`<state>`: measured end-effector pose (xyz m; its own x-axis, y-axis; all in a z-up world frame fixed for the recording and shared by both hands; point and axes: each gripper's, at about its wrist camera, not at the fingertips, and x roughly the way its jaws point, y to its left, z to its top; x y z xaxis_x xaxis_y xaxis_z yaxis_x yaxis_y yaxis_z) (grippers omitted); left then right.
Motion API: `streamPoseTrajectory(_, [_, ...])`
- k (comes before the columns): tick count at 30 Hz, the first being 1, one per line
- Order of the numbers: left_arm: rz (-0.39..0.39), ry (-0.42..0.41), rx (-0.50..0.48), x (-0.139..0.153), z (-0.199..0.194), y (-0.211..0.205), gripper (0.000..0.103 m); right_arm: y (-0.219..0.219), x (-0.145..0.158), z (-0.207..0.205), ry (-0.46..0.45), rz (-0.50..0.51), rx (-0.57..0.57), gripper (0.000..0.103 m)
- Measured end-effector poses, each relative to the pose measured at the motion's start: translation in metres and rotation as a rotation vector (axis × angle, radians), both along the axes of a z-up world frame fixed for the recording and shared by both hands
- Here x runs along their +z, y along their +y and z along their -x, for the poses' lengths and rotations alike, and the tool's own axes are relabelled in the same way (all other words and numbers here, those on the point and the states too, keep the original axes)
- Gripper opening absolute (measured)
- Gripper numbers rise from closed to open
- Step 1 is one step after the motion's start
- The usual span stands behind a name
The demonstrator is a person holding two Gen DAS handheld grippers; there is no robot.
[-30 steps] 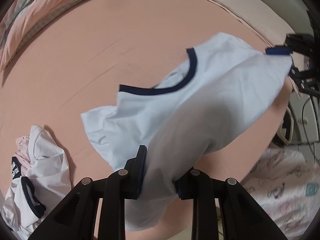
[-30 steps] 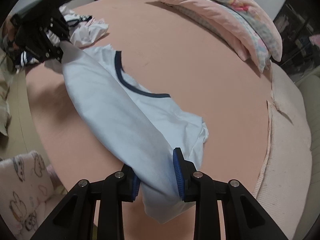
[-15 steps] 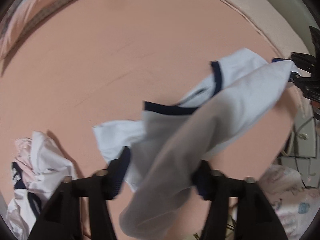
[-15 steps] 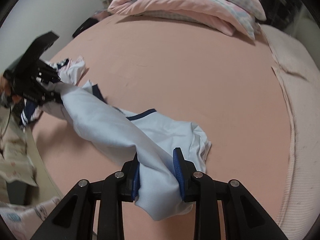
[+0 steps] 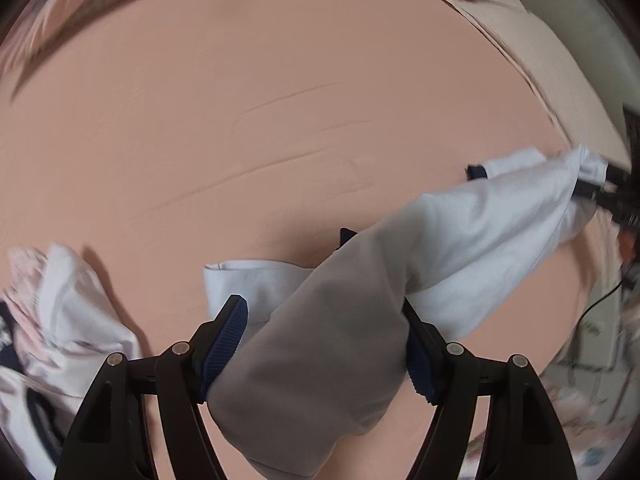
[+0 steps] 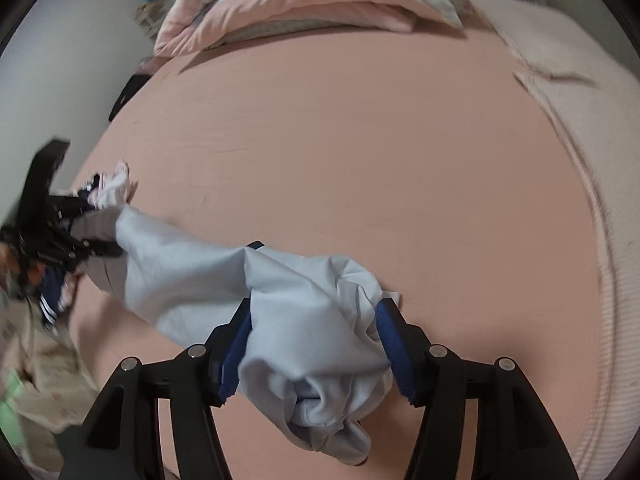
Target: Fold clothes
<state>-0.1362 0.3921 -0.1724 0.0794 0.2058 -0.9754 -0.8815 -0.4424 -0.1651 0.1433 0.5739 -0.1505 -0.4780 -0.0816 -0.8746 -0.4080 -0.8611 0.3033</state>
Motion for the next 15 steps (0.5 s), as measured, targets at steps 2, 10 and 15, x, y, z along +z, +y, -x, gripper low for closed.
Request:
streamPoseTrajectory(2, [-0.025,-0.042,0.053,0.000,0.012,-0.003,0.071,0.002,-0.001,-0.001,0.006,0.007,-0.026,0.060])
streamPoseTrajectory(10, [-0.166,-0.002,0.102,0.028,0.014,-0.030,0.085,0.008,0.004,-0.010,0.039,0.008,-0.123,0.060])
streamPoseTrajectory(15, [-0.233,0.088,0.179,0.036,0.003,-0.061,0.085,0.003,0.015,-0.019,0.025,-0.045,-0.144,0.060])
